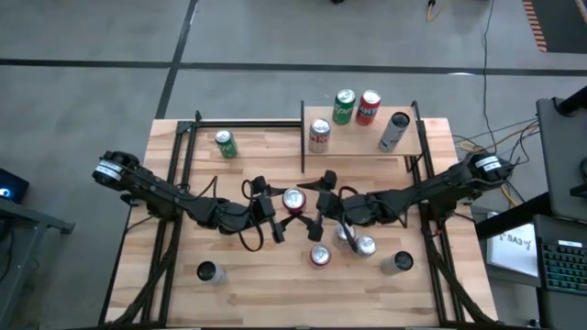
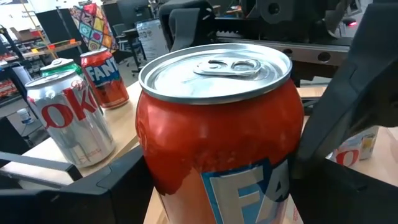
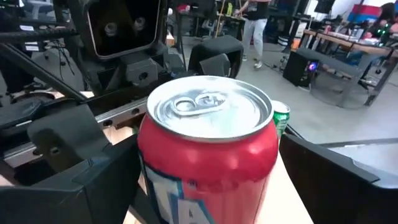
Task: Place canned beverage on shelf
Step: Put the top orange soda can on the shelf aligned in front of the other orange soda can
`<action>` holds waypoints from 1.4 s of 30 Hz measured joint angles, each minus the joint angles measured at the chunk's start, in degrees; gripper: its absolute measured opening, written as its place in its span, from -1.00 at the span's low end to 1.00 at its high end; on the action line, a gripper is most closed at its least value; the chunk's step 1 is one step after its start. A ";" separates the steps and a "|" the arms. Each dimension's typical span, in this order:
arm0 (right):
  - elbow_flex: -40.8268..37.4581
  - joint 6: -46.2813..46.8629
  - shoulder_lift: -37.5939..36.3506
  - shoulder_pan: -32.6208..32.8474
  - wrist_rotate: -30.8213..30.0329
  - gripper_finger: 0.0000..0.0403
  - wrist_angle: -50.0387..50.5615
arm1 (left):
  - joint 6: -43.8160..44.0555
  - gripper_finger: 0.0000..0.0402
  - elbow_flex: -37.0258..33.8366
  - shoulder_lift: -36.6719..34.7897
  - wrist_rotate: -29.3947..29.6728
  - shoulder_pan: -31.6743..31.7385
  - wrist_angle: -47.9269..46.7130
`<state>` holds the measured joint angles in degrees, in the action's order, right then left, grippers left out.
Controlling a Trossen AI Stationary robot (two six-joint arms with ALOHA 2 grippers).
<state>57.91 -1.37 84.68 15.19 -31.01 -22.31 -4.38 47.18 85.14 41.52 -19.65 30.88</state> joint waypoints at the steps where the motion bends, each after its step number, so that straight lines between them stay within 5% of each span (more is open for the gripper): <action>1: 0.00 -0.56 0.42 -0.14 -0.04 0.81 -0.72 | 0.00 0.46 0.00 0.00 0.13 -0.03 -0.30; 6: 0.00 -0.39 0.64 -1.04 0.43 0.73 -2.05 | -0.27 0.47 0.00 0.02 0.42 0.05 -0.07; 11: 0.00 0.49 0.49 -1.58 1.84 0.38 -1.87 | 0.17 0.48 0.00 0.02 1.03 0.06 0.05; 23: -0.03 1.85 0.05 -1.65 2.78 0.37 -1.61 | 0.08 0.92 0.02 -0.02 -0.42 -0.07 0.37; 42: -1.53 4.66 -18.63 -5.01 -3.76 0.37 17.91 | -9.57 0.95 0.04 -11.68 1.49 -0.06 -10.49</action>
<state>56.38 3.29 66.05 10.18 -34.76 -4.40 -13.95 47.22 73.46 43.01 -19.71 20.40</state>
